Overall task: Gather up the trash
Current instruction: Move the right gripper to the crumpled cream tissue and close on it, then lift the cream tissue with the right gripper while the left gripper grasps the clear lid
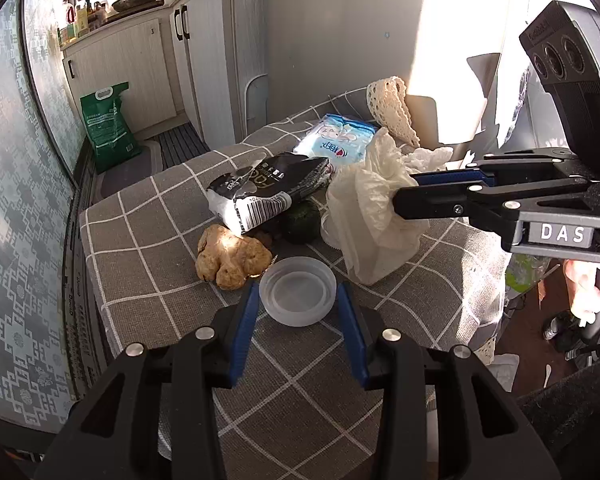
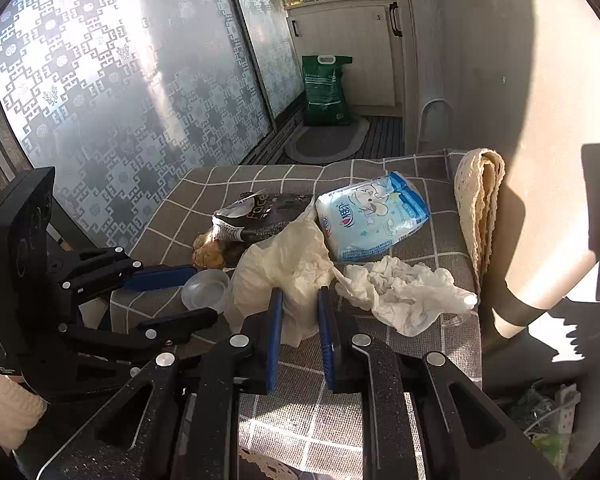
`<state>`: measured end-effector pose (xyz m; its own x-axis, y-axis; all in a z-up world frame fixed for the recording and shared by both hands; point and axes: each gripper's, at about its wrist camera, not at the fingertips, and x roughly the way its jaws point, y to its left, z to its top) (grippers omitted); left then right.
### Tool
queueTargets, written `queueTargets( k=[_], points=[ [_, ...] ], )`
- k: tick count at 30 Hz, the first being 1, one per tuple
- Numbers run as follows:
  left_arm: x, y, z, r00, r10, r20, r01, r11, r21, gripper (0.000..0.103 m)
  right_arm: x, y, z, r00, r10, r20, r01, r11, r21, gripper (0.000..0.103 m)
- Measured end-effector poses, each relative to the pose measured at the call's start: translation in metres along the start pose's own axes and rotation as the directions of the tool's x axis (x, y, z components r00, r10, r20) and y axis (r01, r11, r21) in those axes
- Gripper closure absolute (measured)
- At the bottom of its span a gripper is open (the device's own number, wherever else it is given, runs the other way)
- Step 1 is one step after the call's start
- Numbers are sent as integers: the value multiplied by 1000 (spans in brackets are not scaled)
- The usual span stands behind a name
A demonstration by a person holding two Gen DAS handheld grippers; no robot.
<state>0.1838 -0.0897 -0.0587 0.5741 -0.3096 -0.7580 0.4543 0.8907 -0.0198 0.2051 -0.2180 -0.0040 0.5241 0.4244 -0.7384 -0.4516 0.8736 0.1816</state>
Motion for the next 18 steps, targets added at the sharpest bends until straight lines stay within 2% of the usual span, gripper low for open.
queueTargets(
  k=[7, 10, 12, 18],
  points=[
    [5, -1, 4, 1000, 22, -7, -22, 999, -26, 50, -26, -10, 0, 998, 3, 56, -4, 1000, 15, 86],
    [8, -2, 5, 999, 30, -12, -30, 999, -25, 52, -28, -9, -2, 998, -2, 60, 1, 1000, 11, 86],
    [10, -2, 7, 999, 34, -10, -35, 999, -27, 61, -28, -11, -2, 998, -3, 59, 2, 1000, 9, 86],
    [4, 2, 6, 1000, 30, 6, -30, 998, -60, 61, -30, -7, -1, 998, -6, 69, 5, 1000, 14, 86]
  ],
)
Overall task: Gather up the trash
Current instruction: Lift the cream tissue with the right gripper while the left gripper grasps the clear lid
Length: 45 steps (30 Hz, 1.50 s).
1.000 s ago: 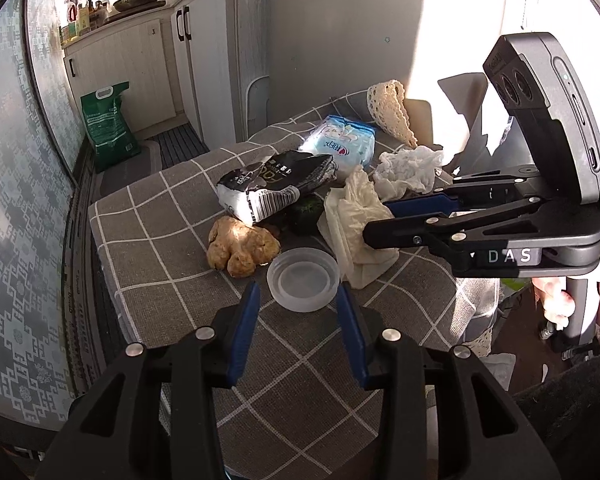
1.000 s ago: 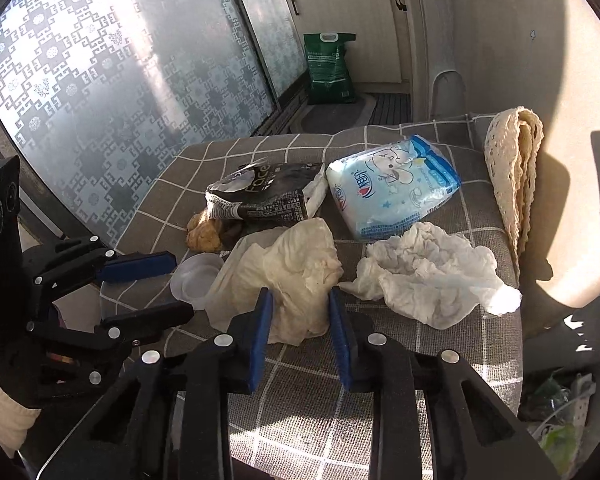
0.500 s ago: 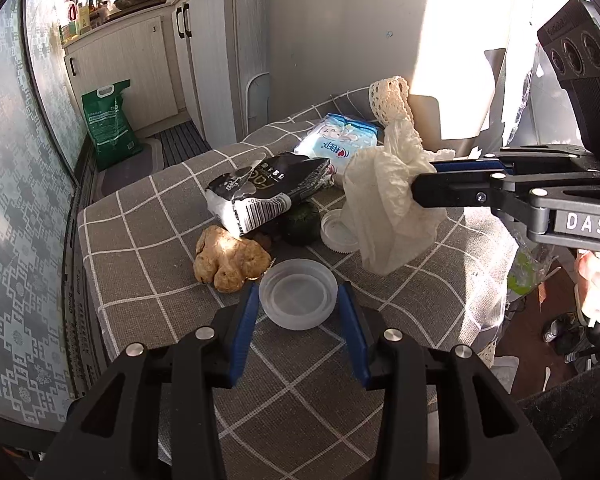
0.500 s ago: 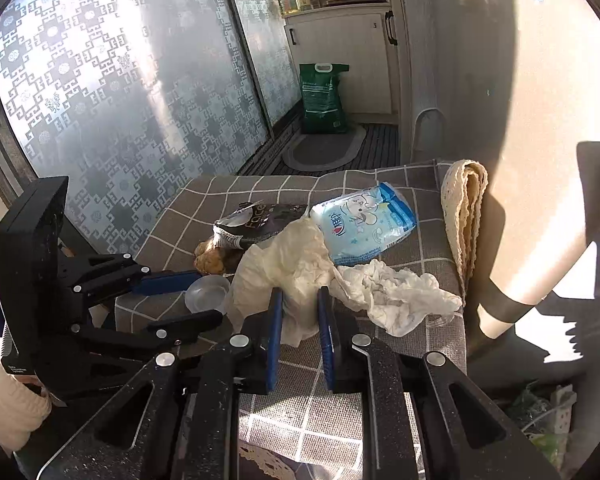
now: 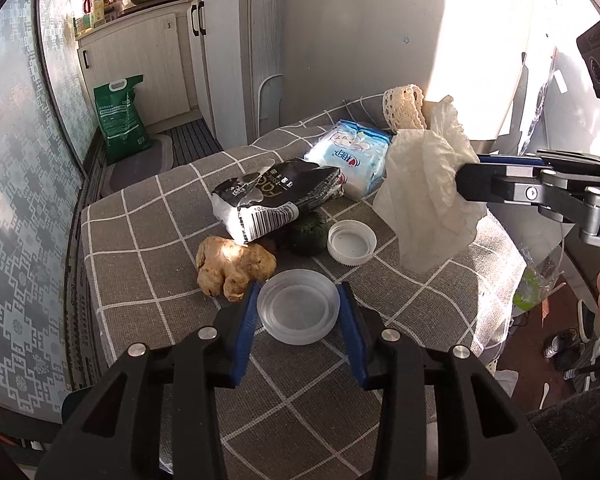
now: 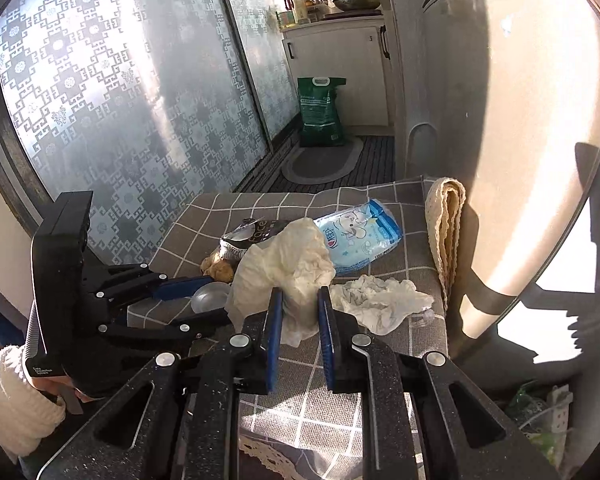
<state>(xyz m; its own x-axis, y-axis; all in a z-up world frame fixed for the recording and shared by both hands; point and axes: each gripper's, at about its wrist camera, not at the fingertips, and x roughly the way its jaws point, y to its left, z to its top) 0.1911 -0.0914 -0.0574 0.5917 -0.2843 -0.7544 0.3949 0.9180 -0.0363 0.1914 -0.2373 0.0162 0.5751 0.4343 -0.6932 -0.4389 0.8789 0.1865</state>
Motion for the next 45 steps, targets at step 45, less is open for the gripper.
queueTargets(
  k=[45],
  points=[
    [-101, 156, -119, 979, 202, 12, -189, 935, -299, 61, 79, 204, 29, 986, 154, -71, -166, 959, -230, 86]
  ],
)
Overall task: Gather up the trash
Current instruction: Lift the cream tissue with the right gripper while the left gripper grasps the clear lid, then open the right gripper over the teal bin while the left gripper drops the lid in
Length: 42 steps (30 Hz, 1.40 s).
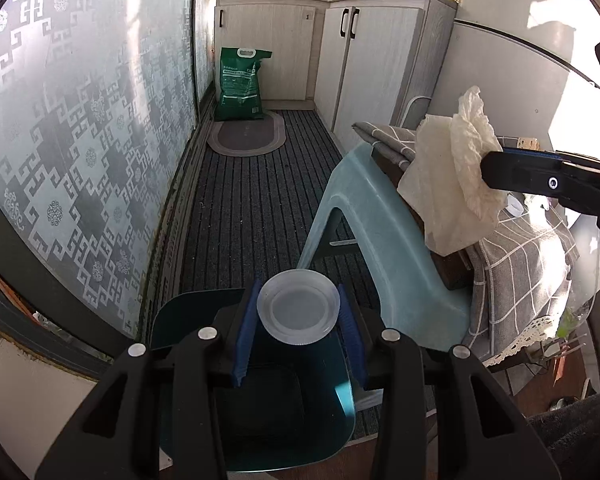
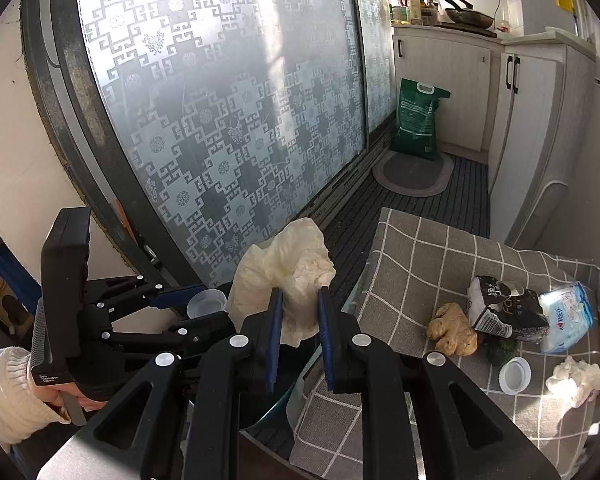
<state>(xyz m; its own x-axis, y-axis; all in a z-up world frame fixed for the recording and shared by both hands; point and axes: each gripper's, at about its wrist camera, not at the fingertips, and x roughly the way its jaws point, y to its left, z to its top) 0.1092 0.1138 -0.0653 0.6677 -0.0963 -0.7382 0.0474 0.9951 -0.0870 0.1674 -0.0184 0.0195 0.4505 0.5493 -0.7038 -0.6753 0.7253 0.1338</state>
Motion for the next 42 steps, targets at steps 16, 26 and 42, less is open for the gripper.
queueTargets(
  k=[16, 26, 42],
  points=[
    [30, 49, -39, 988, 11, -152, -20, 998, -59, 61, 68, 51, -4, 990, 26, -142, -35, 997, -63, 86],
    [47, 60, -55, 971, 34, -236, -49, 997, -56, 57, 111, 69, -15, 971, 18, -238, -39, 996, -83, 86],
    [2, 68, -34, 994, 57, -88, -63, 996, -65, 72, 167, 75, -41, 935, -8, -355, -21, 997, -76, 86]
  ],
)
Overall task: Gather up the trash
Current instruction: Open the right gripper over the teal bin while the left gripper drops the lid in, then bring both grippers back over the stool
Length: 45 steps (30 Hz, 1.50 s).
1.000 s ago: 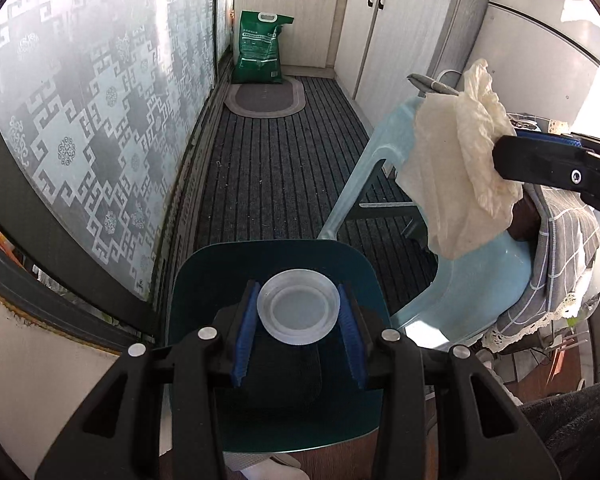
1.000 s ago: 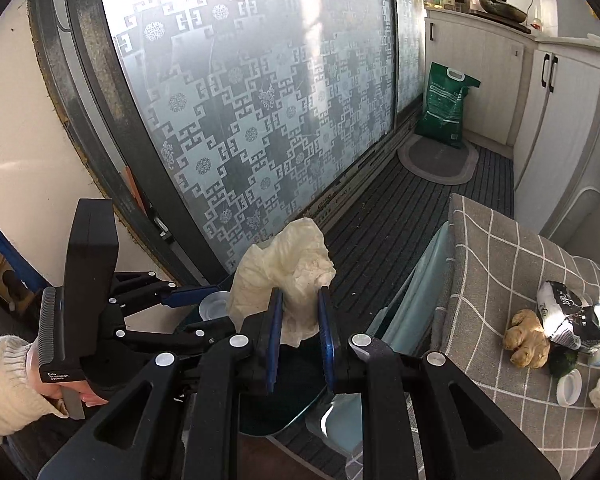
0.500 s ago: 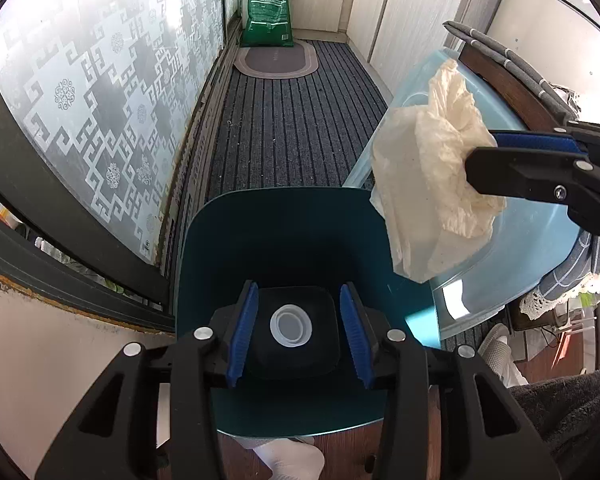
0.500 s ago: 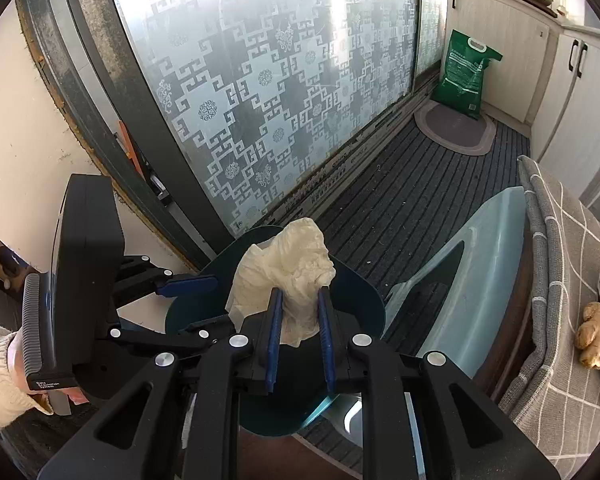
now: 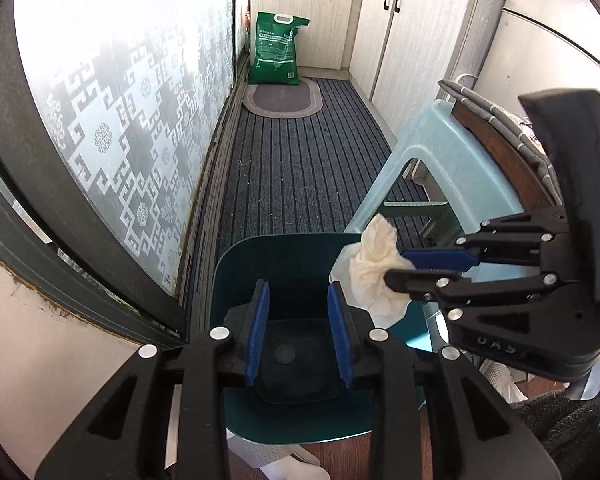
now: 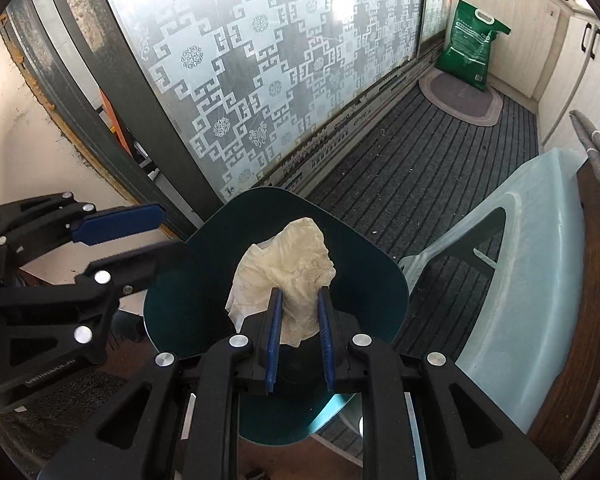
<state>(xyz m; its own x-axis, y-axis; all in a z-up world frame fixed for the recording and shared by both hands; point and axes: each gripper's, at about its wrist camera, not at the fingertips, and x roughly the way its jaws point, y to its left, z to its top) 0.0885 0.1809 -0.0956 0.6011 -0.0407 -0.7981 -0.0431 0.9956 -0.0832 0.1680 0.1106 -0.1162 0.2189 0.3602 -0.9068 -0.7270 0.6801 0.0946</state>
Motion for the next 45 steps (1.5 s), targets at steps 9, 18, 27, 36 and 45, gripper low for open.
queueTargets(
  k=[9, 18, 27, 36, 45],
  points=[
    [-47, 4, 21, 990, 13, 141, -9, 1000, -24, 85, 36, 0, -14, 997, 5, -83, -3, 1000, 18, 83],
    [-105, -1, 38, 956, 8, 293, 4, 999, -40, 86, 46, 4, -25, 995, 9, -100, -8, 1000, 5, 56],
    [-132, -24, 44, 928, 20, 371, -23, 1000, 4, 76, 14, 13, -21, 999, 45, -6, -45, 999, -24, 56],
    [-146, -26, 52, 916, 19, 400, -17, 1000, -9, 67, -56, 20, -9, 984, 66, 166, -56, 997, -60, 64],
    [-151, -37, 58, 906, -7, 422, 8, 1000, -1, 57, -124, -4, -17, 946, -1, 323, 14, 999, -37, 68]
  ],
)
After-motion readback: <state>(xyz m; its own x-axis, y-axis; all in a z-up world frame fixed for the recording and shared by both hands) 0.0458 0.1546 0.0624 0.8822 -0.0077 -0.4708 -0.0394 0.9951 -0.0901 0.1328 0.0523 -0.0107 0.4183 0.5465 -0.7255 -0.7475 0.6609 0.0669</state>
